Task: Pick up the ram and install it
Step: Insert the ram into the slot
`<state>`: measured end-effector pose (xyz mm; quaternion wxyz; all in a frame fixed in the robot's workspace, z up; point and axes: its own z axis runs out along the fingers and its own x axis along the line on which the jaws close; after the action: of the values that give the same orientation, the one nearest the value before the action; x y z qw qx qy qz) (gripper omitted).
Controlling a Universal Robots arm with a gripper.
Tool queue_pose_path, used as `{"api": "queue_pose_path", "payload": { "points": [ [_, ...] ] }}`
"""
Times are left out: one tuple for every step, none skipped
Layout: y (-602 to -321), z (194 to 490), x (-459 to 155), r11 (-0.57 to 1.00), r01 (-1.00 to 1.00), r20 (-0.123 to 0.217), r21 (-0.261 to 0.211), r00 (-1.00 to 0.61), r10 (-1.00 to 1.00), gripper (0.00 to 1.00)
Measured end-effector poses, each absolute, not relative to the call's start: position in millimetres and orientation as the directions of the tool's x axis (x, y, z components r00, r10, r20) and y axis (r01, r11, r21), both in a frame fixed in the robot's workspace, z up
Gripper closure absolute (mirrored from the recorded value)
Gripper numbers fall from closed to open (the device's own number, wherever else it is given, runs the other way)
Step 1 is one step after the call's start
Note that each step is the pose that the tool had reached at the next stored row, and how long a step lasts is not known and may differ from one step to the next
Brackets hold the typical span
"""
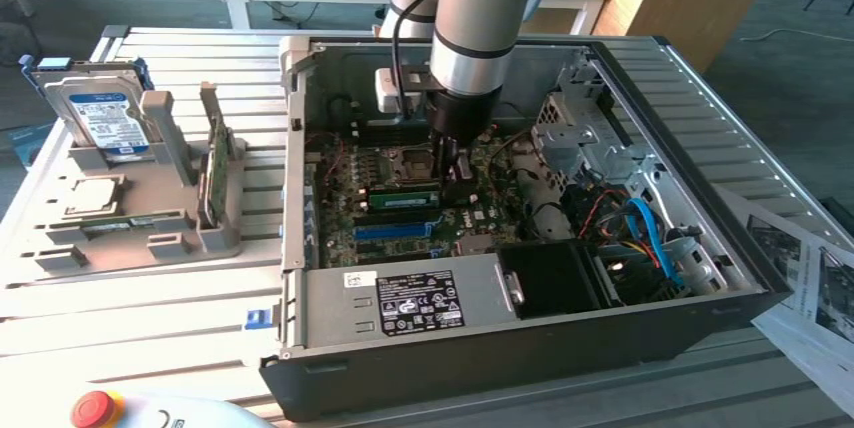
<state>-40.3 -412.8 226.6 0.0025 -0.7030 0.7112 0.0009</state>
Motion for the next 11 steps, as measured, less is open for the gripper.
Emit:
{"api": "queue_pose_path", "payload": {
  "points": [
    [-412.8,226.6,-40.3,0.012,-1.0,-0.005,-0.002,-0.012,-1.0,0.45],
    [-412.8,226.6,-40.3,0.012,-1.0,-0.005,-0.002,-0.012,-1.0,0.45],
    [-412.8,226.6,-40.3,0.012,-1.0,-0.005,-0.002,-0.012,-1.0,0.45],
    [-412.8,226.6,-40.3,0.012,-1.0,-0.005,-0.002,-0.012,-1.0,0.45],
    [-412.8,226.6,-40.3,0.012,-1.0,-0.005,-0.002,-0.012,-1.0,0.45],
    [-412.8,226.6,-40.3,0.012,-1.0,-0.005,-0.002,-0.012,-1.0,0.45],
    [-412.8,226.6,-40.3,0.012,-1.0,-0.005,-0.002,-0.012,-1.0,0.45],
    [-412.8,226.6,-40.3,0.012,-1.0,-0.005,-0.002,-0.012,-1.0,0.45],
    [-412.8,226.6,-40.3,0.012,-1.0,-0.005,-0.002,-0.012,-1.0,0.45],
    [-412.8,226.6,-40.3,0.012,-1.0,-0.005,-0.002,-0.012,-1.0,0.45],
    [-412.8,226.6,-40.3,0.012,-1.0,-0.005,-0.002,-0.012,-1.0,0.45]
  ]
}}
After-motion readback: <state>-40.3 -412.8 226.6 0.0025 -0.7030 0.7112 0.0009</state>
